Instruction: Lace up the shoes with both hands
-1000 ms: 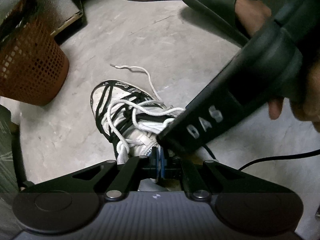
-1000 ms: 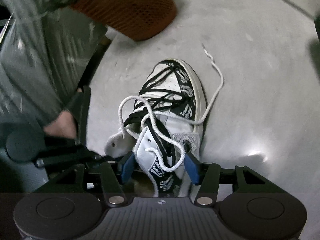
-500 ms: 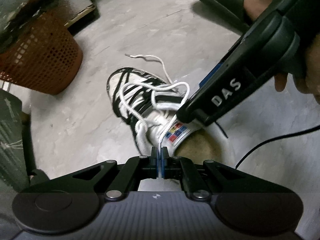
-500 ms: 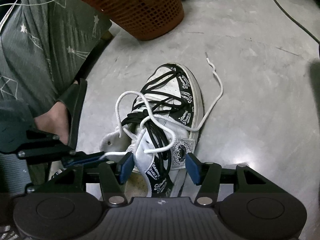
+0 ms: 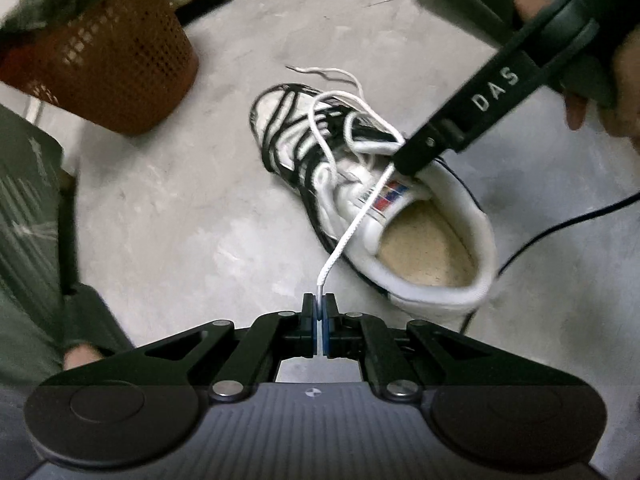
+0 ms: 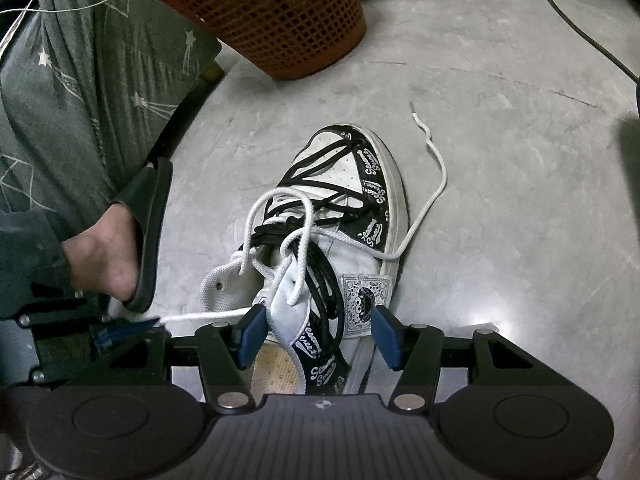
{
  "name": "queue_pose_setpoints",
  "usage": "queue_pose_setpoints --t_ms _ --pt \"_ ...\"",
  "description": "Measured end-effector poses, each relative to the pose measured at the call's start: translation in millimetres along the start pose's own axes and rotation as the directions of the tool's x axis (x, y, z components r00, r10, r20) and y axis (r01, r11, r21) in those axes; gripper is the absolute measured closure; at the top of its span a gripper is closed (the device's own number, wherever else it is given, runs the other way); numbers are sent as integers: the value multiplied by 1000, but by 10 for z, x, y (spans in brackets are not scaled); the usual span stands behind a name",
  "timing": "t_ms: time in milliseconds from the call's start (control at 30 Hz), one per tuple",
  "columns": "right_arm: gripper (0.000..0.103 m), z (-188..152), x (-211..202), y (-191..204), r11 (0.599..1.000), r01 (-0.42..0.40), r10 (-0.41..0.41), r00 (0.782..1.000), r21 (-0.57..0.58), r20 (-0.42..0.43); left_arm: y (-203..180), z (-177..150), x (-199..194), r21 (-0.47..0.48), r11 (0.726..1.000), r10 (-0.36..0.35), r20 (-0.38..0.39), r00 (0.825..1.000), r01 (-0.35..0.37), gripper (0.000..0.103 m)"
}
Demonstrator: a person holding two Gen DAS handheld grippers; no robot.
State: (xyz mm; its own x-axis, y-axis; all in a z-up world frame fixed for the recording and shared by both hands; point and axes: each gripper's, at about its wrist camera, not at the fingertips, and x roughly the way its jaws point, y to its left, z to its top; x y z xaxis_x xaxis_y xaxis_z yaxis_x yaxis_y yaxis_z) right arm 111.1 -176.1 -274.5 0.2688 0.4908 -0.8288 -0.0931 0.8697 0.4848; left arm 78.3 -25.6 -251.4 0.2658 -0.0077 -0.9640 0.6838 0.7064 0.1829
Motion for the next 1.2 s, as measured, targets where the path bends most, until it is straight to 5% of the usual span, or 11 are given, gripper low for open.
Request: queue_pose_setpoints --t_ms 67,200,367,600,867,1033,1200 --pt "43 -1 0 -20 1000 -7 7 1000 10 -1 -51 8 24 19 1000 1 -9 1000 -1 94" --pt "43 2 -4 -71 999 -26 26 1000 39 -3 -142 31 40 55 998 12 -3 1000 -12 60" --pt "43 -1 -3 -86 998 -35 35 999 59 -3 -152 74 -19 55 998 39 42 998 -42 60" --pt "42 -6 14 -106 996 -44 44 999 78 -1 -299 232 -80 123 991 27 132 991 -43 41" --pt "42 -25 8 -178 989 -71 70 997 129 11 -564 388 7 258 965 3 151 989 -43 52" --pt "42 -50 15 -300 965 -130 127 992 227 25 -525 508 112 232 973 -27 137 990 -5 67" --pt "42 -82 28 -420 932 -182 178 983 313 41 -478 596 206 202 979 -32 118 992 7 71"
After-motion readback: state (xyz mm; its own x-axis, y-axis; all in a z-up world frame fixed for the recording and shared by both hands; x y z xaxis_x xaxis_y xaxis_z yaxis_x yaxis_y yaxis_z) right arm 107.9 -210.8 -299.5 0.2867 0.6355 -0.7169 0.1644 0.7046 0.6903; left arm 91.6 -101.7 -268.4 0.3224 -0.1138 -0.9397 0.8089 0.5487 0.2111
